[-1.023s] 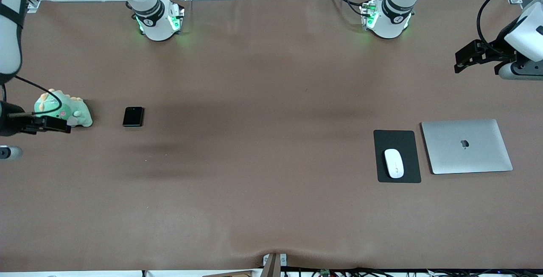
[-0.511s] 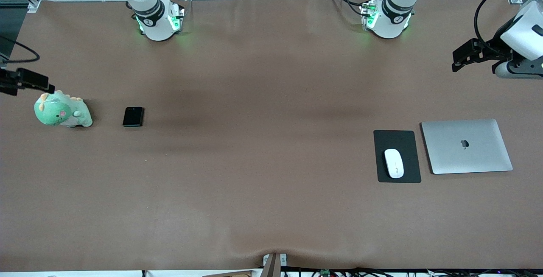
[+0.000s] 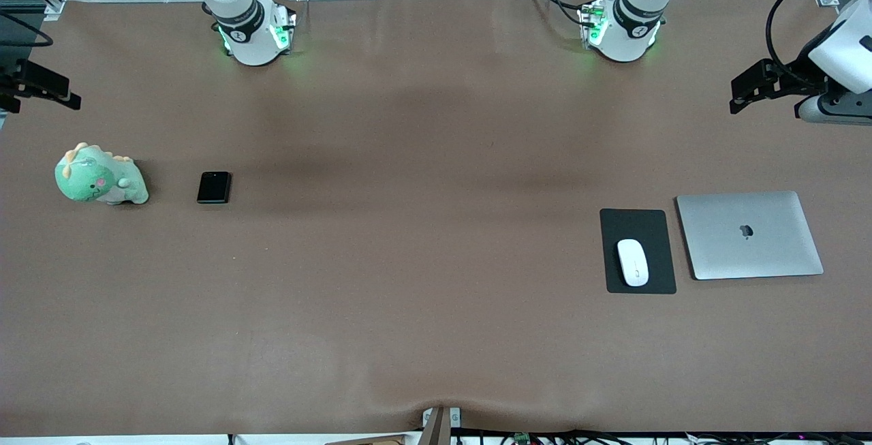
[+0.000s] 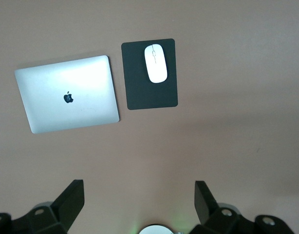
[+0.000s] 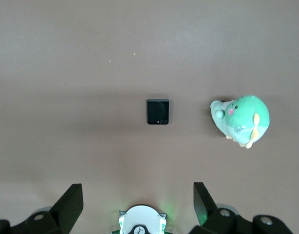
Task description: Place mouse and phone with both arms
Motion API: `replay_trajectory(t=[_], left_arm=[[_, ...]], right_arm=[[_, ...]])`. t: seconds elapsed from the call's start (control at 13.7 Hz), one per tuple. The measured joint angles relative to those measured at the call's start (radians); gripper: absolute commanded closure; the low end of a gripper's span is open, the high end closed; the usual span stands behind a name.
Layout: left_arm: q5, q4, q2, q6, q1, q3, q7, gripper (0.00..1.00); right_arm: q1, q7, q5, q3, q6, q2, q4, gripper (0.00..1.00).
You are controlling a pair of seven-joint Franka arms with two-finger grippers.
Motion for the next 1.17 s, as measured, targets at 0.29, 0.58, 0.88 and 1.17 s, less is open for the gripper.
replay_trajectory(t=[0.29, 0.58, 0.88, 1.17], left_arm=[[0.0, 0.002, -0.004, 0.0, 0.013, 0.002, 0.019, 0.0], [0.0, 0.002, -0.004, 0.0, 0.013, 0.002, 0.019, 0.0], [0.0, 0.002, -0.004, 0.0, 0.013, 0.002, 0.019, 0.0], [0.0, 0.001, -0.004, -0.001, 0.013, 0.0, 0.019, 0.0]], right_arm=[[0.0, 0.0, 0.0, 0.002, 0.011, -0.064, -0.072, 0.0], [0.002, 0.0, 0.0, 0.005, 0.024, -0.066, -0.087, 0.0], [0.007, 0.0, 0.0, 0.009, 0.03, -0.066, -0.087, 0.0], [0.007, 0.0, 0.0, 0.009, 0.038, -0.066, -0.087, 0.0]])
